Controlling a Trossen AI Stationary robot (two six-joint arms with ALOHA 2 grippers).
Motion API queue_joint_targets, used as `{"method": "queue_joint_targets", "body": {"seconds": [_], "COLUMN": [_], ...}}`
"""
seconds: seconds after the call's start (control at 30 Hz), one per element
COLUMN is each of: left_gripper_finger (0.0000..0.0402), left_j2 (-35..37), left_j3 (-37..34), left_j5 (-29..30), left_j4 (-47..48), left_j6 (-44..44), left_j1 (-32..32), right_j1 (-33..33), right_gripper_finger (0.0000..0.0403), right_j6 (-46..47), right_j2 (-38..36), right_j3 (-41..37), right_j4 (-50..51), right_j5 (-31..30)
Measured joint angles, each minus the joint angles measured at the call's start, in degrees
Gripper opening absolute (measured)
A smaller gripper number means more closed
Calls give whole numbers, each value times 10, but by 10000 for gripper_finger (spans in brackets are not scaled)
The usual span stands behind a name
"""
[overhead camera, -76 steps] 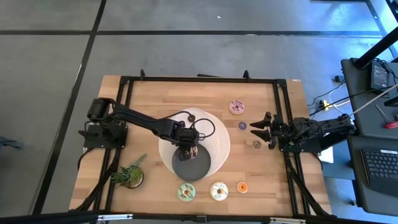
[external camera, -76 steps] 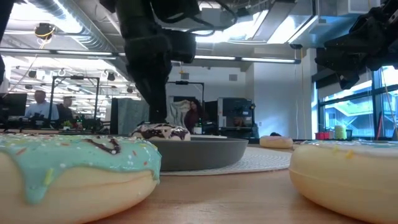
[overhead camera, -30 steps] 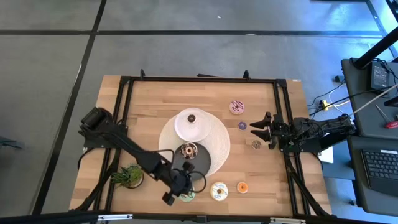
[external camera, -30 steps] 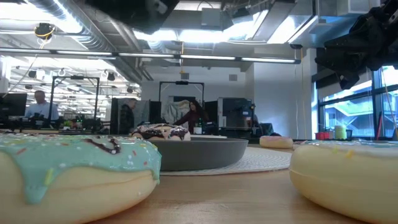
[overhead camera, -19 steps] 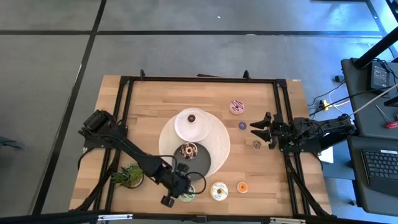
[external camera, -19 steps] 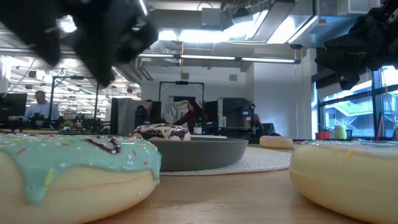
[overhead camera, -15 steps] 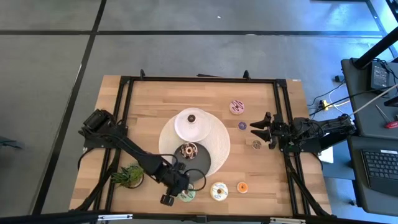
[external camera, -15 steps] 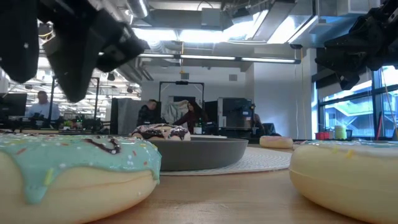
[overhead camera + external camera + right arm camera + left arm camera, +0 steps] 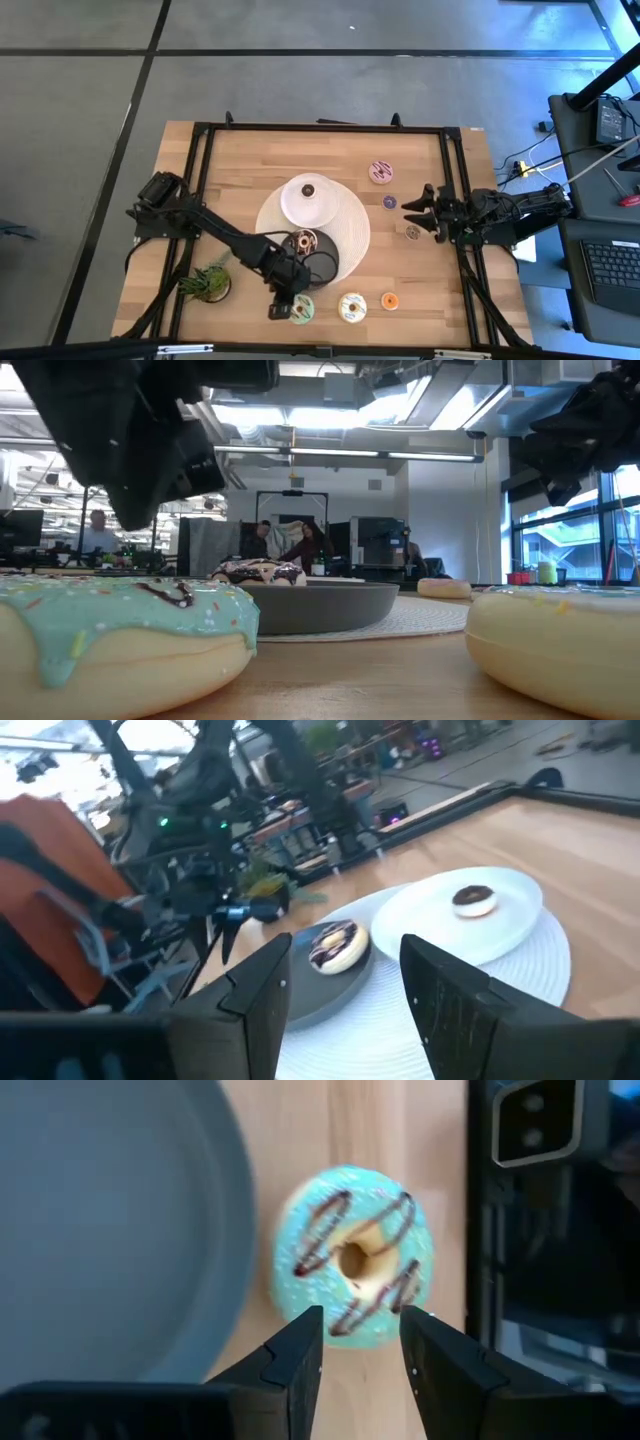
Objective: Pick & Place donuts
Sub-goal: Put the large green donut on the black plate
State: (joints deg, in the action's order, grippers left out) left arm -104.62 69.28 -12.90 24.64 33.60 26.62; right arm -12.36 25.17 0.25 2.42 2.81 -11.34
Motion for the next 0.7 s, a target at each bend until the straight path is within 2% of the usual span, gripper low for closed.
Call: {"method": "queue_joint_targets", "body": {"seconds": [0.13, 0.27, 0.5, 0.7], "left_gripper_finger": [130, 130, 131, 130], "left_j2": [0, 0, 0, 0], "left_j3": [0, 0, 0, 0], "left_j5": [-8, 2, 11, 12], "left_j4": [2, 10, 24, 22], "left_j6": [15, 52, 53, 67], "left_j1": [-9, -18, -31, -44], "right_j1": [0, 0, 0, 0], "right_gripper_finger": [188, 188, 188, 188], "right_j6": [-28, -12, -14, 31], "right_j2": [0, 0, 0, 0], "right_j3": [0, 0, 0, 0], "right_j4": [1, 1, 1, 1], "right_j5": [9, 9, 6, 9]}}
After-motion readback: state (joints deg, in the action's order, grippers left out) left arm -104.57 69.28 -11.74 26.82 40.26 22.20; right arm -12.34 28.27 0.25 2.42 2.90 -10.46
